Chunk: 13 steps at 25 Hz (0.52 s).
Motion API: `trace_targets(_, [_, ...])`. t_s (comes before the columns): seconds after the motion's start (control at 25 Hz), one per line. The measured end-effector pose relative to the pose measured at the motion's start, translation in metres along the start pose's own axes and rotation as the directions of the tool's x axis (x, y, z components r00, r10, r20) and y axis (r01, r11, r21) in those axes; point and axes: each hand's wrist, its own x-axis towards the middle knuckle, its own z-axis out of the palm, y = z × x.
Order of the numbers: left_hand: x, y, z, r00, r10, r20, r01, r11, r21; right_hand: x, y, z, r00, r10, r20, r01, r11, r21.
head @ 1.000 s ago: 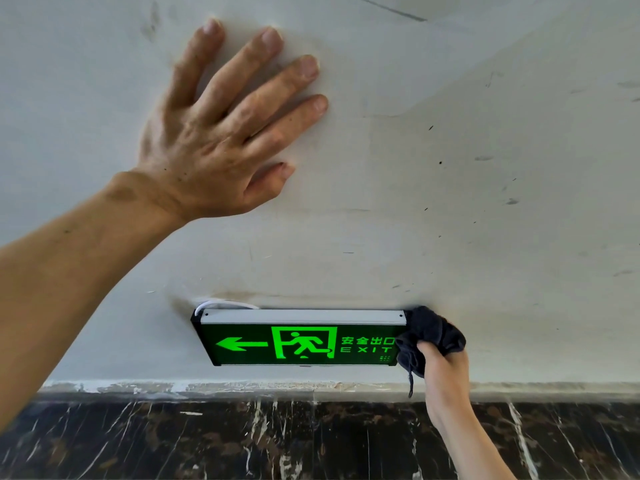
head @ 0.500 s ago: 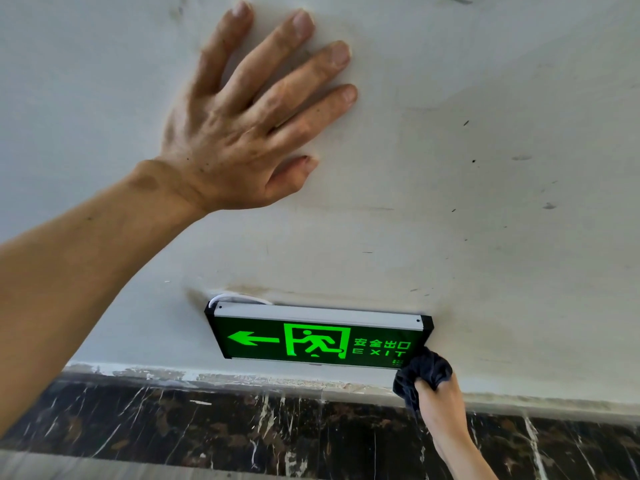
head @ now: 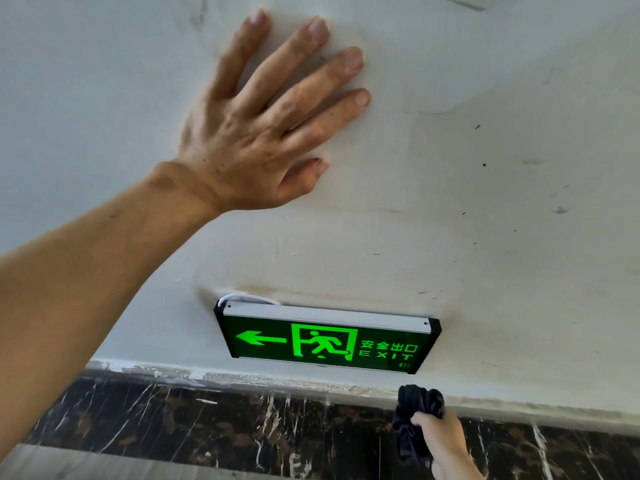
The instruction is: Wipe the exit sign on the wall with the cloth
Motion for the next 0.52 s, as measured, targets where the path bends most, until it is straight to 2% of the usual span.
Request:
trace_targets(0.08, [0.000,0.000,0.000,1.000,0.006,-0.001,-0.006,1.000,0.000,-0.004,0.002,0.006,0.987,0.142,0.079,-0.160,0.937,0.312])
trace_targets(0.16, [0.000,0.000,0.000,1.000,0.004,-0.008,-0.004,1.000,-0.009,-0.010,0.000,0.013,0.978,0.167,0.125,-0.207,0.837,0.506])
trace_targets(0.32, [-0.001,0.000,-0.001,1.000,0.001,-0.003,-0.001,1.000,-0.011,-0.017,-0.010,0.021,0.971,0.114,0.212,-0.228,0.723,0.652])
trace_targets(0.52, [0.000,0.000,-0.002,1.000,0.003,0.010,-0.003,1.000,-0.011,-0.024,-0.020,0.036,0.962,0.060,0.265,-0.235,0.678,0.697])
